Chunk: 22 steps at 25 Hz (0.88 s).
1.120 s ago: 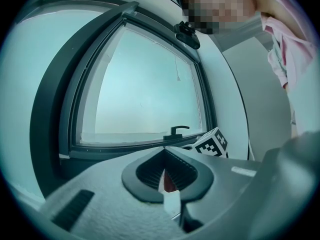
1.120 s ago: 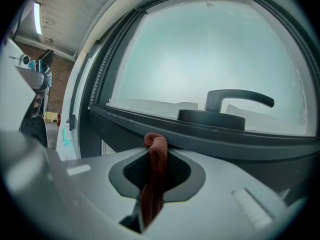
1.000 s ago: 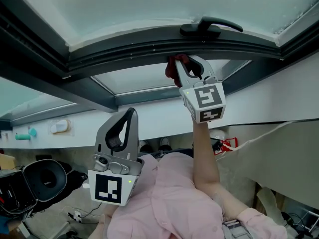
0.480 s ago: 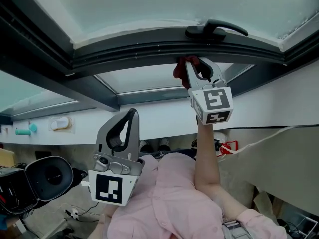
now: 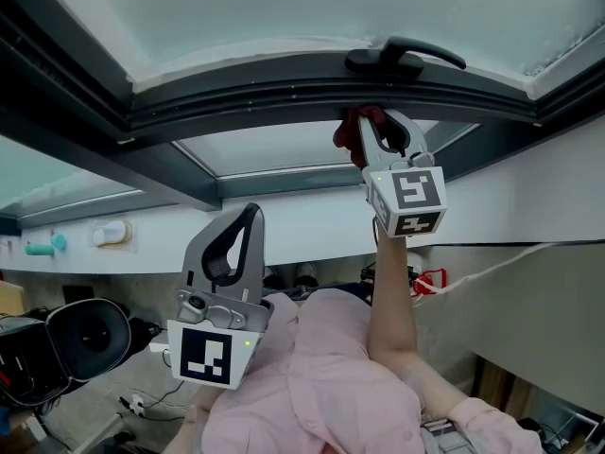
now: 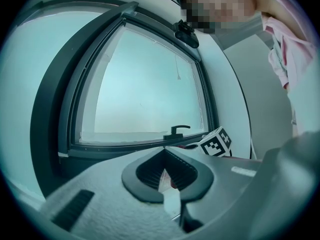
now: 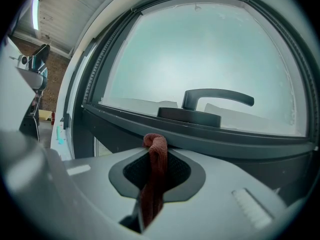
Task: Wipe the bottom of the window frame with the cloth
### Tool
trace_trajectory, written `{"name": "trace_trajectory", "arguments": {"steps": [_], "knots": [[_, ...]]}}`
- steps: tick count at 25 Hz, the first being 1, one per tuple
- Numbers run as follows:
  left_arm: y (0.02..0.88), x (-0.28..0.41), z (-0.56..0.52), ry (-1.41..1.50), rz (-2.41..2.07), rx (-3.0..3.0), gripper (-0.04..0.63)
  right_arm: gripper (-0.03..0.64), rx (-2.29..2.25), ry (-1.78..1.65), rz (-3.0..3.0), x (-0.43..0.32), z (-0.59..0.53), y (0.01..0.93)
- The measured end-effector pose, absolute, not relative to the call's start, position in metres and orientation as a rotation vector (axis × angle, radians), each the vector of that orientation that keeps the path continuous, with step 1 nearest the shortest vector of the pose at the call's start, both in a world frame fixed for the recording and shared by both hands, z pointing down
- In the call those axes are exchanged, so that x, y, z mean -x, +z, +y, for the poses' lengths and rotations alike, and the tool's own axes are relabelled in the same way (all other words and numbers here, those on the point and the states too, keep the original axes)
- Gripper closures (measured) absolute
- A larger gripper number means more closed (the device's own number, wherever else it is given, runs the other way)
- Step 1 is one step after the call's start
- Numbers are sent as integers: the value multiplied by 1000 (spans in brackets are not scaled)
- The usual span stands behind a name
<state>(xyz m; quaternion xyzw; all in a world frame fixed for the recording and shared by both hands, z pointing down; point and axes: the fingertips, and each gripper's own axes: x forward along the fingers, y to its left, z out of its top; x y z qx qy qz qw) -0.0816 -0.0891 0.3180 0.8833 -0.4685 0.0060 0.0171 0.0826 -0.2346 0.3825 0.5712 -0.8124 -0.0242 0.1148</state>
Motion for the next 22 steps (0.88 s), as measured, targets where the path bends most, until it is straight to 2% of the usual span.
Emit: {"name": "trace_trajectory", "arguments": {"steps": [22], "knots": [[316,51,-73,-10,-1516,-2727,595,569,-1670,-86,-2388,-113,-234,382]]}}
